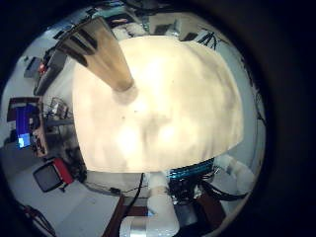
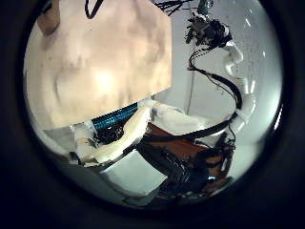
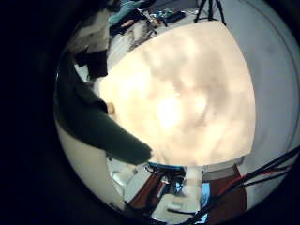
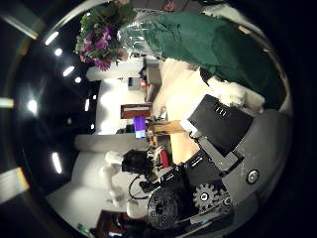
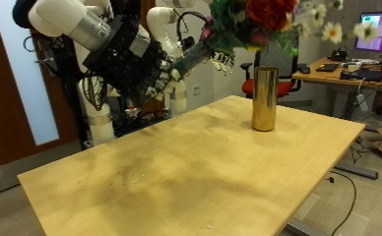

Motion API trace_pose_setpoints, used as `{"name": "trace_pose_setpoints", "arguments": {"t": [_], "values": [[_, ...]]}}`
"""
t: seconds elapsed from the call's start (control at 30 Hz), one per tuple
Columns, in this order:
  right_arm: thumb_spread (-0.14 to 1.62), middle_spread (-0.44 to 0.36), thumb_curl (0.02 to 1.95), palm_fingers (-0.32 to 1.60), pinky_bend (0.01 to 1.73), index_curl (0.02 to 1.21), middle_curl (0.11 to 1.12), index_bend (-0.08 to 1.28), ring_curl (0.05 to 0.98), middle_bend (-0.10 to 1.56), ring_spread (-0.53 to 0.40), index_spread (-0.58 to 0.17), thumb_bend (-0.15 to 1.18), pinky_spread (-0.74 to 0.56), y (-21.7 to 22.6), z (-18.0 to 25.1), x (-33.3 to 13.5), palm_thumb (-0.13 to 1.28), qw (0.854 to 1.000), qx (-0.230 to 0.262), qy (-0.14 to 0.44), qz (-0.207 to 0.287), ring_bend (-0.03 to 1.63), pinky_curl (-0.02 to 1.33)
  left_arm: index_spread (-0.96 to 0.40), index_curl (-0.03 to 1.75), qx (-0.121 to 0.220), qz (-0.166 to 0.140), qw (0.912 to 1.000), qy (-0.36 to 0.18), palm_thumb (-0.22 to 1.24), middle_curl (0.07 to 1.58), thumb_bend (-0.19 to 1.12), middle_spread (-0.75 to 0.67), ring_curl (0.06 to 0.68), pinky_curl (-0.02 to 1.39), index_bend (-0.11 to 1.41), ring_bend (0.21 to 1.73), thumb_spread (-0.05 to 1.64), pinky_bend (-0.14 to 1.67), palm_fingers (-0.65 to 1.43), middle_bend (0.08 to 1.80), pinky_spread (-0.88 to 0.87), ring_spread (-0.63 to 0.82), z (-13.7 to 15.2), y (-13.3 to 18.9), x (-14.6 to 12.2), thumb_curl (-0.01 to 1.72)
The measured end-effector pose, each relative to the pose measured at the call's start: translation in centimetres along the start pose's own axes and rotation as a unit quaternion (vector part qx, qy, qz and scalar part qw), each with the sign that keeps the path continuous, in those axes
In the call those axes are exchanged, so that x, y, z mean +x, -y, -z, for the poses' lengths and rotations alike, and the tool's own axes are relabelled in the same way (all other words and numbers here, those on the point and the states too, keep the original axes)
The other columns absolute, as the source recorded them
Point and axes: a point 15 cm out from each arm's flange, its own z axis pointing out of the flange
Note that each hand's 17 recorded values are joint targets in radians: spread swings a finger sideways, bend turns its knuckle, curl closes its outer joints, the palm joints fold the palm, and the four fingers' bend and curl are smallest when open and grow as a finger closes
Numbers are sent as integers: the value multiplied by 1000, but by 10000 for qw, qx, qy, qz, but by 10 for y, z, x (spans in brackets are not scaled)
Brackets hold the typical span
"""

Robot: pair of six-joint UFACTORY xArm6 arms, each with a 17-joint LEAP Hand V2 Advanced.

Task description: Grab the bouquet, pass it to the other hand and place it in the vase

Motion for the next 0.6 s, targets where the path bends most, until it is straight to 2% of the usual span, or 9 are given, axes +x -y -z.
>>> {"name": "trace_pose_setpoints", "arguments": {"t": [0.13,0.3,0.4,0.6], "values": [[328,-142,903,1110,1287,952,765,1068,610,1321,-184,-255,-15,-214,-13,-4,-27,1225,9976,-32,450,517,1448,752,191,404,156,-63,9989,-444,393,340,-33,317,230,202,203,342,959,158,201,249,459,511,11,9,9,295],[281,-142,914,1112,1264,956,768,1069,614,1318,-185,-254,-20,-209,-27,-11,-39,1217,9906,-124,818,1087,1450,781,185,410,442,-170,9942,-961,292,344,-37,292,230,192,194,360,941,163,222,269,455,496,27,18,21,284],[258,-142,918,1114,1241,957,771,1067,615,1324,-185,-254,-20,-210,-35,-20,-42,1212,9854,-169,1116,1271,1453,801,187,412,630,-252,9890,-1315,258,346,-36,278,229,191,194,366,925,165,227,276,449,482,37,22,30,284],[199,-136,927,1116,1201,964,772,1072,617,1328,-186,-254,-20,-215,-52,-42,-45,1202,9728,-302,1656,1593,1449,847,194,407,1097,-399,9701,-2126,222,345,-34,273,227,194,184,384,899,169,225,279,443,476,62,31,49,289]]}}
